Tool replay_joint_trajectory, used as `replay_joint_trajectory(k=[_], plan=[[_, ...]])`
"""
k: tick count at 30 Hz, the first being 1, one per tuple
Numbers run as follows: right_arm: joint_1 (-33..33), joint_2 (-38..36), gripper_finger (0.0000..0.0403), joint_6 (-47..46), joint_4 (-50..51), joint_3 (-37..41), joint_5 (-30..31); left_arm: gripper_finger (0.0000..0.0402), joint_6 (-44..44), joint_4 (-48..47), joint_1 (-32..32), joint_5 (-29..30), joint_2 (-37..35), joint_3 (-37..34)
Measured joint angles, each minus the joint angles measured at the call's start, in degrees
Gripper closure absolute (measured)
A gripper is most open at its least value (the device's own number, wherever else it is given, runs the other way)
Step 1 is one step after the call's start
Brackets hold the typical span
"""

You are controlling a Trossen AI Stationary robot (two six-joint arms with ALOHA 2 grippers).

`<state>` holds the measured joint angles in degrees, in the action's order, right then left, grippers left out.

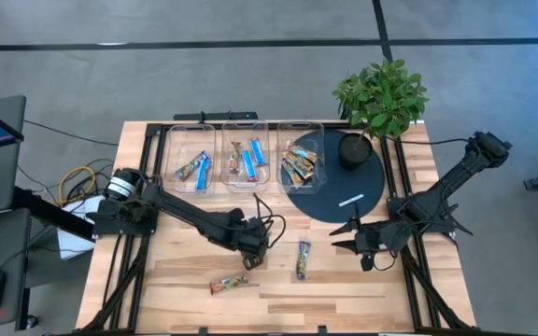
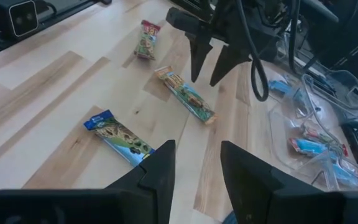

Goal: Pick and place Granola Bars by type
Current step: Put the red chocolate chip into the center transparent bin

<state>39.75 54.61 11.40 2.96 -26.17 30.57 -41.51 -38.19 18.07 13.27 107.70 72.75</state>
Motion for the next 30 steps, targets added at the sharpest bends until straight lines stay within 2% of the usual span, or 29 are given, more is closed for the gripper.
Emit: replay_joint_trajectory(k=[13, 16, 21, 30], plan=[[0.0, 0.0, 0.0282, -0.5, 0.0, 0.0, 0.0, 0.0228, -2.0, 2.2, 0.2, 0.9, 0.0, 0.0], [0.0, 0.0, 0.0282, -0.5, 0.0, 0.0, 0.0, 0.0228, -4.9, 2.6, -0.1, 0.9, 0.0, 0.0], [0.0, 0.0, 0.0282, -0.8, 0.0, 0.0, -0.1, 0.0227, -13.9, 3.3, -1.3, -2.4, 0.4, 0.0], [0.0, 0.0, 0.0282, -1.3, 0.4, -0.1, -0.4, 0.0183, -13.0, 5.0, -1.3, -1.3, 3.2, 0.0]])
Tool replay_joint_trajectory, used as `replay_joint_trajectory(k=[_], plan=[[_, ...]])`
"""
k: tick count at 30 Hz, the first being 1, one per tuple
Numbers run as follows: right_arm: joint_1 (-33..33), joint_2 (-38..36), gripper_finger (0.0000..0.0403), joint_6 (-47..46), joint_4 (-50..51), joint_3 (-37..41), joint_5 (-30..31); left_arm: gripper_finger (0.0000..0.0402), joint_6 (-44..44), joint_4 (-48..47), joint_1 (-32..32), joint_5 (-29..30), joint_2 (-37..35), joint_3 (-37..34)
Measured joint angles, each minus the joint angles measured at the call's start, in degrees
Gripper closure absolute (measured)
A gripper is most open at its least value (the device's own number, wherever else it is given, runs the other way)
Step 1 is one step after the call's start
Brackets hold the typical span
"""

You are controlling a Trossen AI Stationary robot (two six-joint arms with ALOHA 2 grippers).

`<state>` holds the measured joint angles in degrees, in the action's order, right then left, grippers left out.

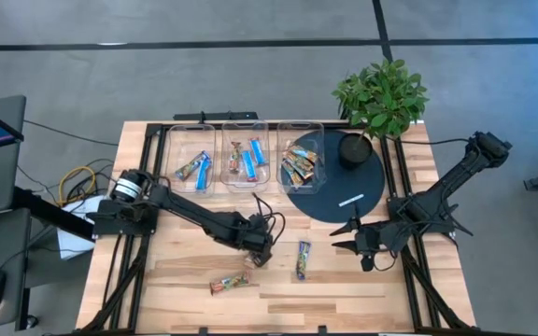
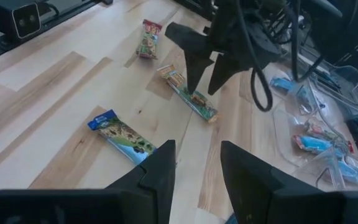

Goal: Pick and place Granola Bars by type
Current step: Put the red chocolate chip into the center transparent bin

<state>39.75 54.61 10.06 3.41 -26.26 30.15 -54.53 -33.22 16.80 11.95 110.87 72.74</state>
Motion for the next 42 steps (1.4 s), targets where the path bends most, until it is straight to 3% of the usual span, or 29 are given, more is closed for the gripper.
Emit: replay_joint_trajectory(k=[10, 16, 24, 29, 36, 42], plan=[[-0.1, 0.0, 0.0282, -1.1, 1.1, 0.0, 0.0, 0.0156, 2.9, -0.3, -0.2, -8.6, -0.1, 0.0], [-0.1, 0.0, 0.0282, -1.1, 1.1, 0.0, 0.0, 0.0156, 2.6, -0.8, 1.7, -9.4, -2.1, 0.0], [-0.1, 0.0, 0.0282, -1.1, 1.1, 0.0, 0.0, 0.0156, 0.3, -2.5, 7.4, -19.2, -2.3, 0.0], [-0.1, 0.0, 0.0282, -1.1, 1.0, 0.0, 0.0, 0.0156, -3.0, -2.1, 12.0, -19.4, -2.3, 0.0], [-0.1, 0.0, 0.0282, -1.1, 0.8, 0.0, 0.0, 0.0156, -2.0, -6.7, 15.8, -11.5, -2.2, 0.0], [-0.1, 0.0, 0.0282, -1.1, 0.8, 0.0, 0.0, 0.0156, -1.6, -10.7, 16.4, -9.0, -2.1, 0.0]])
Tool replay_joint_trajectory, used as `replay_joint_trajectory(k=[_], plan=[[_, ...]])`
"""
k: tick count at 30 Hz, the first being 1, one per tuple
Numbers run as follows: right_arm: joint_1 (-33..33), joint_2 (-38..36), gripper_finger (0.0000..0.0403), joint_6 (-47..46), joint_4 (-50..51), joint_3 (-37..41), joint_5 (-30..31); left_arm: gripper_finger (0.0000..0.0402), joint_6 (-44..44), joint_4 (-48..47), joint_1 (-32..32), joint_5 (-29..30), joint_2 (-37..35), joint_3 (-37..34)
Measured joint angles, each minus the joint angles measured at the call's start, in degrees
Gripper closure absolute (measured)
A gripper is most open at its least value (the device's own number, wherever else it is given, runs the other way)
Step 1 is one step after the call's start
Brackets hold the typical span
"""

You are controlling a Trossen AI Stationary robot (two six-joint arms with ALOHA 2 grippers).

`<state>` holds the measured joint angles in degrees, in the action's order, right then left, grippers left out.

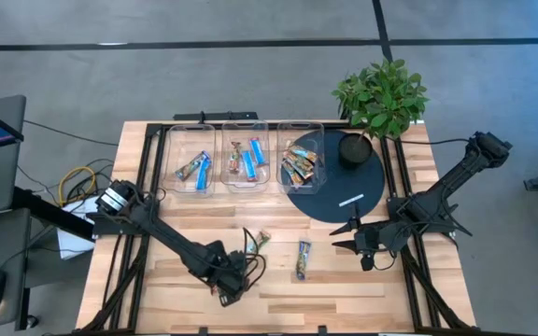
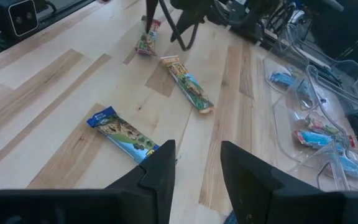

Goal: Pick and place Granola Bars by type
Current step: Put the red chocolate chip into the center transparent bin

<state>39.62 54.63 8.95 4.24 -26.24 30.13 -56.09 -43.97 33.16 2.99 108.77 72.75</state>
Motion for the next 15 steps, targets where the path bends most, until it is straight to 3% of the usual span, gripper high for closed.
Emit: replay_joint_trajectory(k=[15], plan=[[0.0, 0.0, 0.0282, 0.0, 0.0, 0.0, -0.1, 0.0156, 1.7, 3.4, 0.8, 0.3, 0.2, -0.7]])
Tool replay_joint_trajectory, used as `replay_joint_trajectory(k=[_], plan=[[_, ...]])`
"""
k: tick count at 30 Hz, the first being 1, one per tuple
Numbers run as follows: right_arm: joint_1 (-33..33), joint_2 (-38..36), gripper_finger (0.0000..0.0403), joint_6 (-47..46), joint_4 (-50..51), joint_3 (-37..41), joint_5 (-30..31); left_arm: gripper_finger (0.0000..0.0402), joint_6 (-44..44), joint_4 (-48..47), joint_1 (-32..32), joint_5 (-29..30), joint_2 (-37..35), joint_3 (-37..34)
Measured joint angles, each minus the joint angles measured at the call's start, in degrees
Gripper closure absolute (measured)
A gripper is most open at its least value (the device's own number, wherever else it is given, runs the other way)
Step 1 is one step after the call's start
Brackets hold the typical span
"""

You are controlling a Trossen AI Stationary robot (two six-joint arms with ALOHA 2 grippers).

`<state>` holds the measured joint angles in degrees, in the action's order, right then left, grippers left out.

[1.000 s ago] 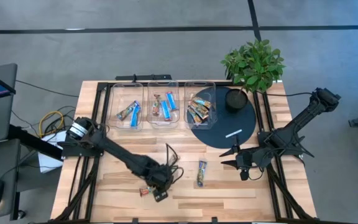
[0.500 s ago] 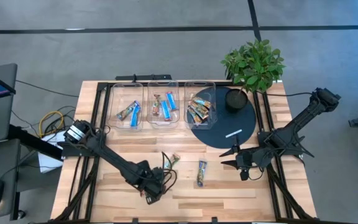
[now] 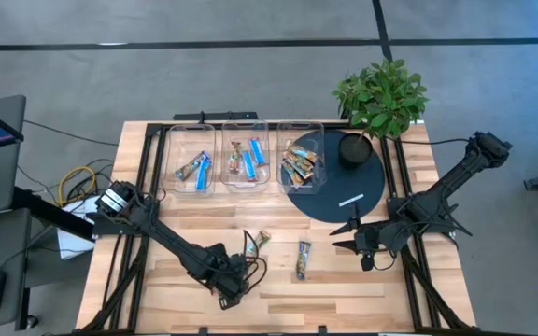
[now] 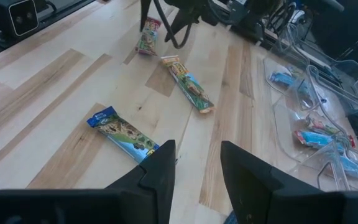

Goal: Pick and place Granola Bars by type
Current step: Put the red chocolate chip into the center transparent bin

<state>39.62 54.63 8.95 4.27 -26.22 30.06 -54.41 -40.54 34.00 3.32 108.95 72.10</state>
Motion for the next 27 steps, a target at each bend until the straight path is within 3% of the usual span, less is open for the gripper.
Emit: replay_joint_trajectory(k=[27], plan=[[0.0, 0.0, 0.0282, 0.0, 0.0, 0.0, 0.0, 0.0156, 4.2, 3.2, 2.2, 3.3, 1.2, -0.1]])
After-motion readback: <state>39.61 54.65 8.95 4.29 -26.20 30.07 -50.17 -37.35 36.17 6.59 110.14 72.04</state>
